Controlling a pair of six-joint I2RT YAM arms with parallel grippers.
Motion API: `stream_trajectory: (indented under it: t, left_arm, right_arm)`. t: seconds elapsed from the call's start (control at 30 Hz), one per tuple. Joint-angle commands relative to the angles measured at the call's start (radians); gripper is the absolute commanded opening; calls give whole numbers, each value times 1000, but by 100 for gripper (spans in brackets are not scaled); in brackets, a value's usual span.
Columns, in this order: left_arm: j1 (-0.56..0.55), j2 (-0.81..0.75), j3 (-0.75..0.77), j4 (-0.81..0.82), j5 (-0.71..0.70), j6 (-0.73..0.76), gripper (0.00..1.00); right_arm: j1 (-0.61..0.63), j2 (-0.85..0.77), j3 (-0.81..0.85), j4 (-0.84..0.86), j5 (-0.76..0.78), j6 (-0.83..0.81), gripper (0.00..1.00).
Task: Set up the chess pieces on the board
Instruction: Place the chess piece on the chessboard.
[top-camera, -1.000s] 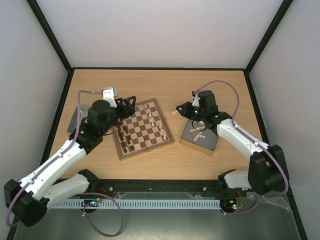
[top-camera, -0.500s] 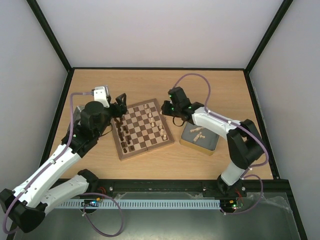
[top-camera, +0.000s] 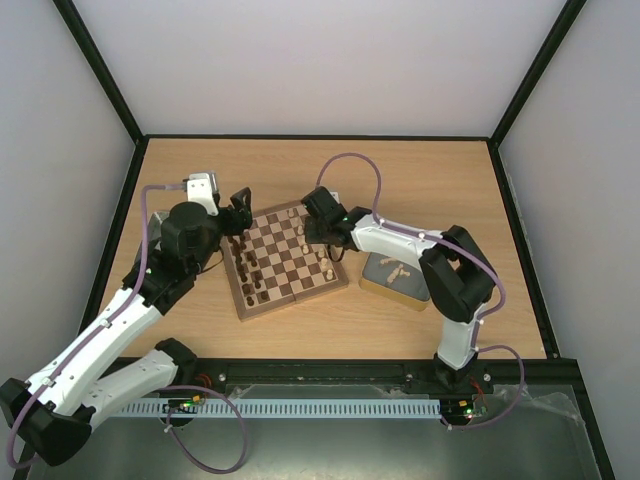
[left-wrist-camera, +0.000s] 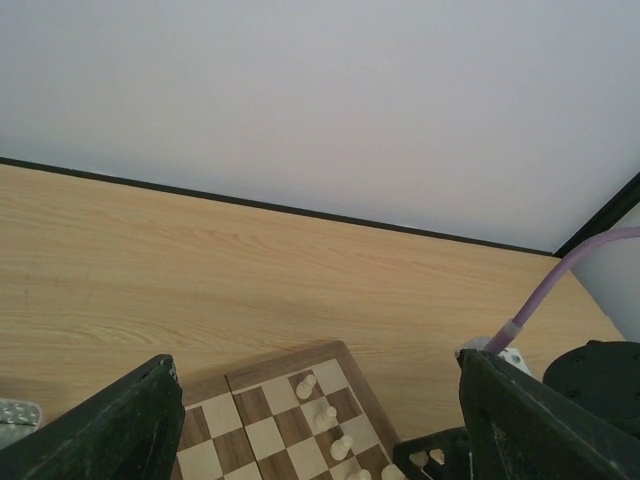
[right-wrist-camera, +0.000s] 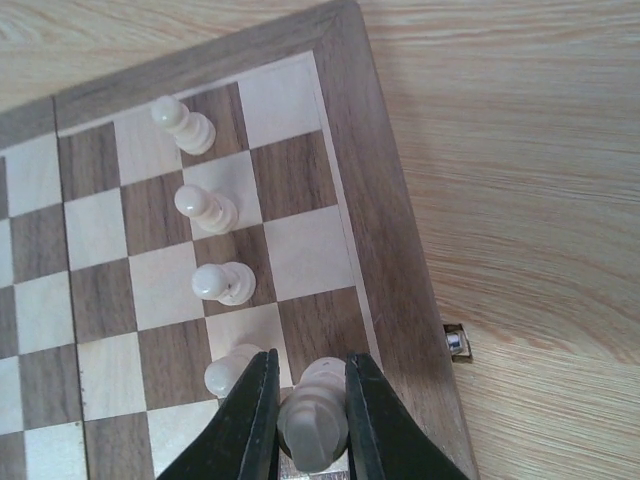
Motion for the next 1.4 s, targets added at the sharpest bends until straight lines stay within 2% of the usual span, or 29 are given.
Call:
stream_trajectory:
  t: [0.0,0.4,1.07,1.37]
  left_arm:
    - [10,-6,-10,18,-7,12,77]
    - [18,-4,-13,24,4,11,77]
    - [22,5,-19,28,16,7,77]
    - [24,7,-22,28,16,5,77]
  right_arm:
    - [9,44,39,-55,47,-26,13]
    - [15,49,55,-127,41,-32,13]
    - [30,38,41,-128,12,-46,13]
    - [31,61,59,-39,122,-22,14]
